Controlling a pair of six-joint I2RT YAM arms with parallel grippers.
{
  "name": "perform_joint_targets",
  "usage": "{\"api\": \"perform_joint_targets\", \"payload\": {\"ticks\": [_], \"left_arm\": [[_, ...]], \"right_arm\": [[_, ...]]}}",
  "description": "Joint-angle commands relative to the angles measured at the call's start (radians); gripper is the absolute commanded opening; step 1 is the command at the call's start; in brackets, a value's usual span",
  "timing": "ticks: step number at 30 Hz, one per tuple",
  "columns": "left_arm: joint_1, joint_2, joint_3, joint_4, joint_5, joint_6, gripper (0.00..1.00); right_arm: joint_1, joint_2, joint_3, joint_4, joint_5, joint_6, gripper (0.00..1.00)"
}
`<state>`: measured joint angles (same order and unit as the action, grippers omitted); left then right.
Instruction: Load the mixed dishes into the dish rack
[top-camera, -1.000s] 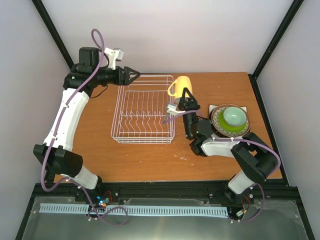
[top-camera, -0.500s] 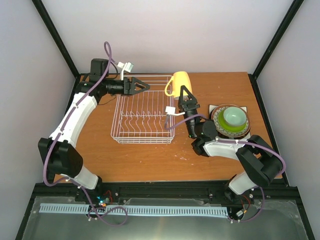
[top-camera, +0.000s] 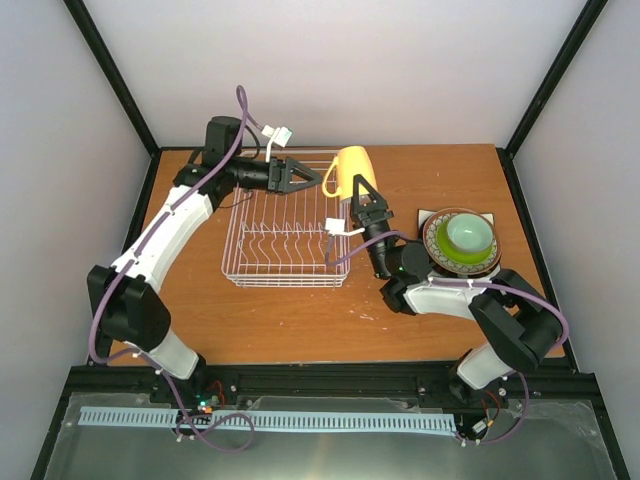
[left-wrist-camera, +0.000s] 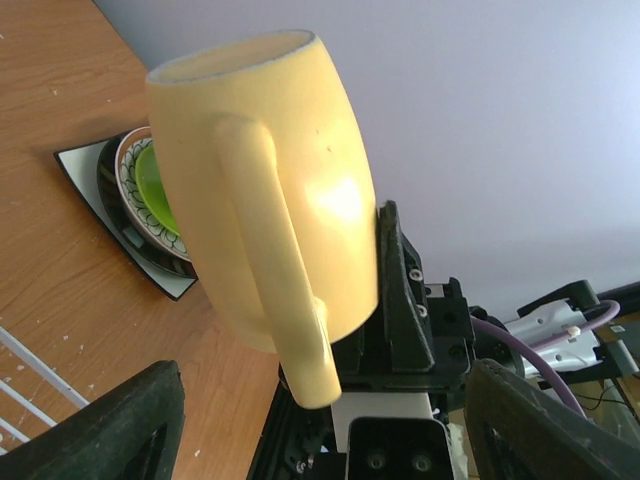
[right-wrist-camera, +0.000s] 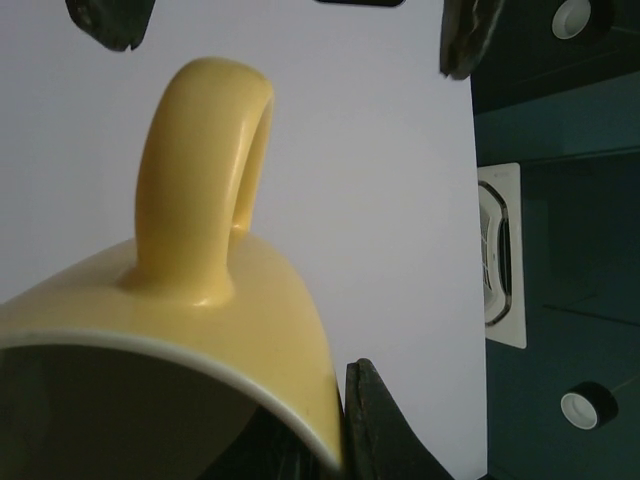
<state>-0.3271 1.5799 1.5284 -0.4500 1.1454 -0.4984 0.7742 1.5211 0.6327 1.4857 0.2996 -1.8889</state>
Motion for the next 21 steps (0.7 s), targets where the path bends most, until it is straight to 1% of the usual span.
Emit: {"api": "perform_joint_targets", "payload": {"ticks": [1,5,10,11,12,13,14,15,21], "left_arm": [[-0.022,0.029,0.037,0.031,-0.013,-0.018,0.77],[-0.051,0.066,0.046,0.022,-0.031,-0.007,0.65],[-0.083,0.097,0.089,0.016,-0.054,-0.006,0.64],[-0.084,0.101,0.097,0.009,-0.061,-0.003,0.58],[-0.085,0.105,0.103,0.003,-0.069,0.000,0.43],[-0.086,0.107,0.107,-0.001,-0.075,0.003,0.26],[-0.086,0.107,0.112,-0.008,-0.080,0.006,0.06],[-0.086,0.109,0.117,-0.018,-0.087,0.012,0.01],[-0.086,0.089,0.141,-0.055,-0.145,0.046,0.01]], "right_arm": [[0.016,0.005,0.037,0.194,-0.034,0.002,0.03],[0.029,0.008,0.035,0.193,-0.037,0.006,0.03],[0.033,0.008,0.032,0.193,-0.038,0.006,0.03],[0.035,0.008,0.031,0.193,-0.037,0.007,0.03],[0.034,0.006,0.031,0.194,-0.036,0.009,0.03],[0.034,0.004,0.032,0.194,-0.035,0.011,0.03],[0.035,0.003,0.032,0.193,-0.033,0.010,0.03],[0.035,0.002,0.032,0.194,-0.031,0.011,0.03],[0.036,0.002,0.032,0.194,-0.022,0.017,0.04]]}}
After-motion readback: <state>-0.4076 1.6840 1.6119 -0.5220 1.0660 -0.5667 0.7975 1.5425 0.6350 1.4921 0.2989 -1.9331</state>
